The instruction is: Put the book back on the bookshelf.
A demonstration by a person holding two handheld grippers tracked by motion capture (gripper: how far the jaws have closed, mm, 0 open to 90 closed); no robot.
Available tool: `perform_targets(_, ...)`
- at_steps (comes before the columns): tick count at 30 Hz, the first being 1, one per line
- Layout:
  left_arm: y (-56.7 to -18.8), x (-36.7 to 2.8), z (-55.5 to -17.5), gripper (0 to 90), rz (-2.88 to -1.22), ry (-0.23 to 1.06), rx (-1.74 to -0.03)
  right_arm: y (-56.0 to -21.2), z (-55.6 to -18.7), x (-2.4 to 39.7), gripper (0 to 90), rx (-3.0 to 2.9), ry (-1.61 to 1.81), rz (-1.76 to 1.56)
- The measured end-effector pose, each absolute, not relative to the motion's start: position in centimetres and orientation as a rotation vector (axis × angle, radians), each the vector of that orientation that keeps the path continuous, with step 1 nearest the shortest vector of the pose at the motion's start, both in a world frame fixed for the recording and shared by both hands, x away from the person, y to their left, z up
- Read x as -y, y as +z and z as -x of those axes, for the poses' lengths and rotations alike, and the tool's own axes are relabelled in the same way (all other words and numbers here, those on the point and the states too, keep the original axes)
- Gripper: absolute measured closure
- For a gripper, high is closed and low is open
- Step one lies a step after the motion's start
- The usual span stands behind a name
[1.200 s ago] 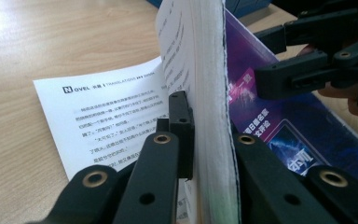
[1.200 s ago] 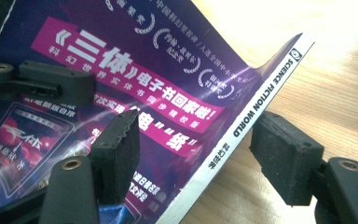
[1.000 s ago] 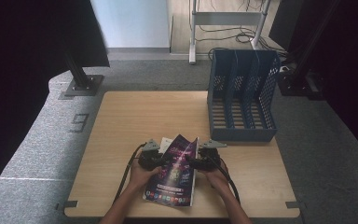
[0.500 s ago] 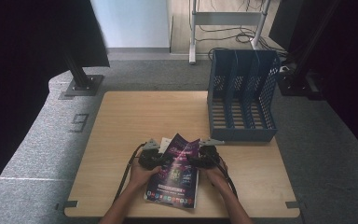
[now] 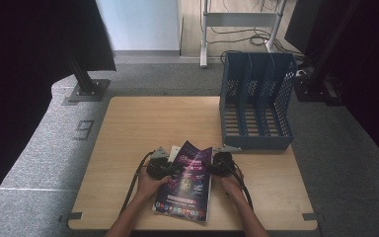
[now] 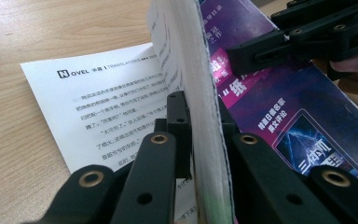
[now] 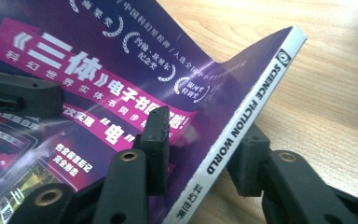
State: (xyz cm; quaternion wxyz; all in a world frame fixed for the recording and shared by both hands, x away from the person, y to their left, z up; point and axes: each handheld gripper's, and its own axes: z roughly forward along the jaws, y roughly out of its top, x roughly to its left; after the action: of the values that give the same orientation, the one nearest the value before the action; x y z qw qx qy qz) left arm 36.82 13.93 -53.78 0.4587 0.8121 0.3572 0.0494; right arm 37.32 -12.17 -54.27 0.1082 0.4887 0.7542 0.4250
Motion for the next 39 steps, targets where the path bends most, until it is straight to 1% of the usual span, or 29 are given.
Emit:
perform_targets(9,-52.6,-14.6,-36.4,81.7,-1.942,0.127,-0.847,-52.5,-36.2,12.5,66.7,-2.159,1.334,-1.377)
perform_targets(16,-50.8,-15.1,-35.6,81.6,-1.885,0.16,-0.799,-50.3,-35.0,12.9,68.6,-2.096,1.42,-1.286)
perform_targets(23,-49.5,-15.1,-34.9,81.7,-1.869,0.2,-0.763,-48.5,-33.8,13.2,70.2,-2.055,1.476,-1.205)
perform_targets(39,-48.9,-15.3,-34.6,81.4,-1.855,0.2,-0.742,-47.7,-33.2,13.5,70.9,-2.032,1.5,-1.153)
